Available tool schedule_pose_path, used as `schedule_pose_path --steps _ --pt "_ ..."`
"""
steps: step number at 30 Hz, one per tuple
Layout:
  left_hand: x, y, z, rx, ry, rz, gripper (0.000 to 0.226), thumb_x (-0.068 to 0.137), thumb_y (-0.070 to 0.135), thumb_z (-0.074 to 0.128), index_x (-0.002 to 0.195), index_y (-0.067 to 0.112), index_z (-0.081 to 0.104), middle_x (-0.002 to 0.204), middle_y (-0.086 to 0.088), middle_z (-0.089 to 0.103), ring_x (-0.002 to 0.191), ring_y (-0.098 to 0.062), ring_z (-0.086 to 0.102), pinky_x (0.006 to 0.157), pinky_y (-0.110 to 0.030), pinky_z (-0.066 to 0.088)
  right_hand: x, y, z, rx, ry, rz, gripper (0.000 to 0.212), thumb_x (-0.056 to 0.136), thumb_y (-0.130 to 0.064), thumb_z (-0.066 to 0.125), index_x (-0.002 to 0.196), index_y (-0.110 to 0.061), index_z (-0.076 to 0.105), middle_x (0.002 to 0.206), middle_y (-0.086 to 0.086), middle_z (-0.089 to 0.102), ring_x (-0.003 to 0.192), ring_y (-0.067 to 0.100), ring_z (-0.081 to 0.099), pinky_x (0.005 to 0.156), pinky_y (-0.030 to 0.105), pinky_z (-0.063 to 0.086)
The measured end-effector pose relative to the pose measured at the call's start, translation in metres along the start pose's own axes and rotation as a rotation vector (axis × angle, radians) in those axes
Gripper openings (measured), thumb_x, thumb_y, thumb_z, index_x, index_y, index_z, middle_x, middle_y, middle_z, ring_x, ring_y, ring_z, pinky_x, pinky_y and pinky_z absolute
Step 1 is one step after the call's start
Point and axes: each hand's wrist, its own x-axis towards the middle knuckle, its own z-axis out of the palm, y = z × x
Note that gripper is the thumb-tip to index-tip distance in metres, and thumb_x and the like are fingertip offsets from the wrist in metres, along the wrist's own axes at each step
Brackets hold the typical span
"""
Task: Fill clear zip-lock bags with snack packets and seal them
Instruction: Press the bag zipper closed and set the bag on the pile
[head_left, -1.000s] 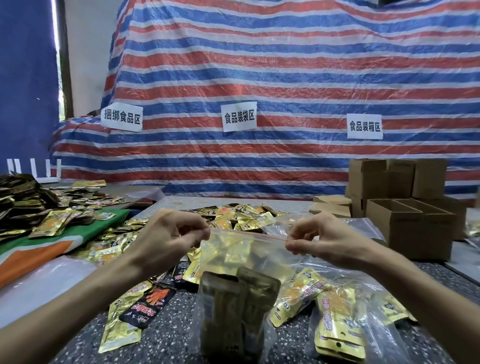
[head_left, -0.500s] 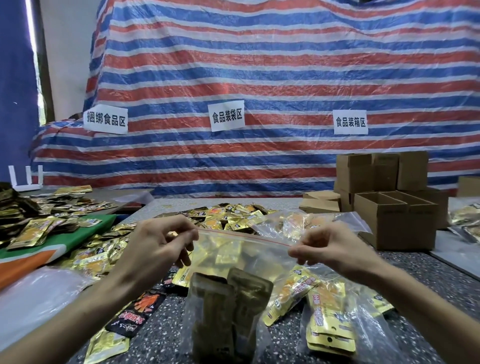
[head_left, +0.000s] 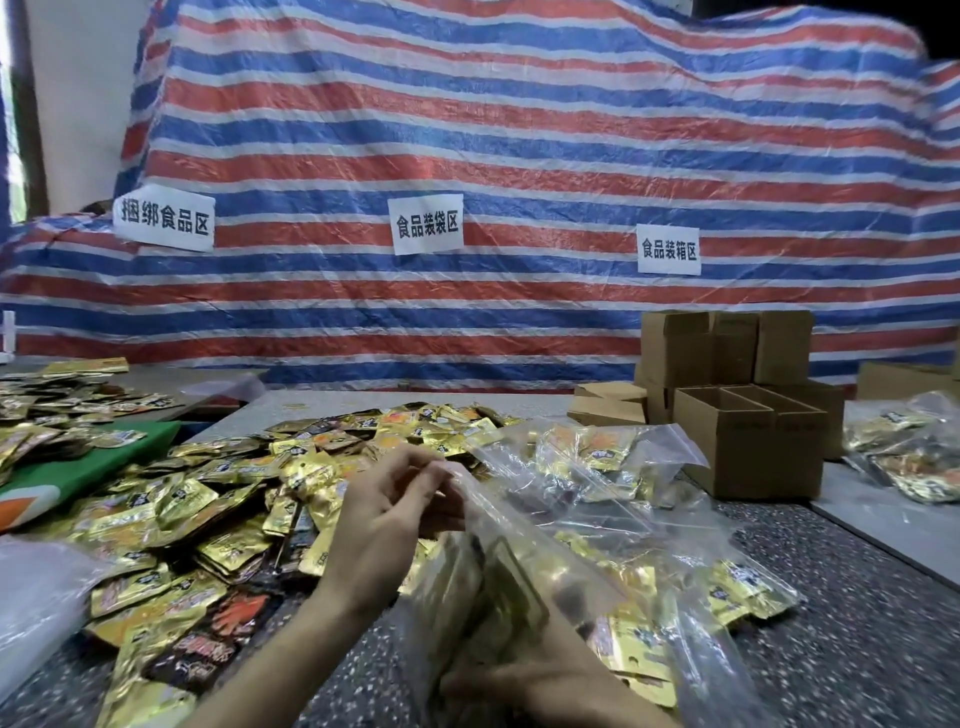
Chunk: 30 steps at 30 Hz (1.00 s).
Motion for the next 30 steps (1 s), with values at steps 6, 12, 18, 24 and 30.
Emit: schedule_pose_path --steps 6,12,18,24,30 --pt "0.002 -0.03 0.003 0.043 0.09 0.164 0.016 0.095 0.019 0.057 0.108 0.015 0.065 0.097 -0.006 0.074 0.091 -0.023 0.073 0.078 -0.026 0.059 -0.006 -0.009 -0.017 -0.184 0.24 0.053 0.035 0.077 -0.014 0.081 0.097 -0.042 0.073 0.095 -0.01 0.077 0.092 0.009 0.072 0.079 0.026 0.057" --pt "-0.007 -0.074 0.002 0.3 0.003 0.182 0.041 0.095 0.032 0.058 0.134 0.034 0.046 0.121 0.018 0.061 0.113 -0.004 0.061 0.089 -0.02 0.051 0.015 -0.046 -0.075 -0.127 0.337 0.139 0.027 0.086 -0.007 0.073 0.101 -0.025 0.061 0.088 -0.009 0.076 0.08 0.01 0.074 0.057 0.026 0.057" --pt "-0.019 -0.12 -0.017 0.575 -0.084 0.169 0.042 0.095 0.029 0.057 0.133 0.04 0.041 0.121 0.018 0.056 0.11 0.008 0.055 0.089 -0.028 0.05 0.075 -0.076 -0.14 -0.632 0.554 -0.021 0.021 0.081 -0.019 0.075 0.097 -0.025 0.062 0.09 -0.003 0.069 0.082 0.025 0.068 0.063 0.038 0.055" --pt "-0.018 -0.125 -0.02 0.567 -0.022 0.15 0.03 0.095 0.02 0.059 0.116 0.039 0.051 0.107 0.016 0.06 0.098 0.005 0.058 0.077 -0.019 0.049 0.111 -0.045 -0.188 -1.357 0.777 0.075 0.046 0.091 -0.018 0.06 0.131 -0.031 0.045 0.112 0.006 0.062 0.097 0.031 0.06 0.075 0.041 0.042" --pt "-0.019 -0.127 -0.021 0.571 -0.026 0.129 0.032 0.094 0.013 0.062 0.105 0.041 0.052 0.099 0.019 0.061 0.093 0.008 0.059 0.057 -0.015 0.048 0.116 0.008 -0.183 -1.218 0.513 0.566 0.066 0.08 -0.033 0.049 0.146 -0.031 0.042 0.145 0.013 0.049 0.129 0.04 0.046 0.107 0.054 0.034"
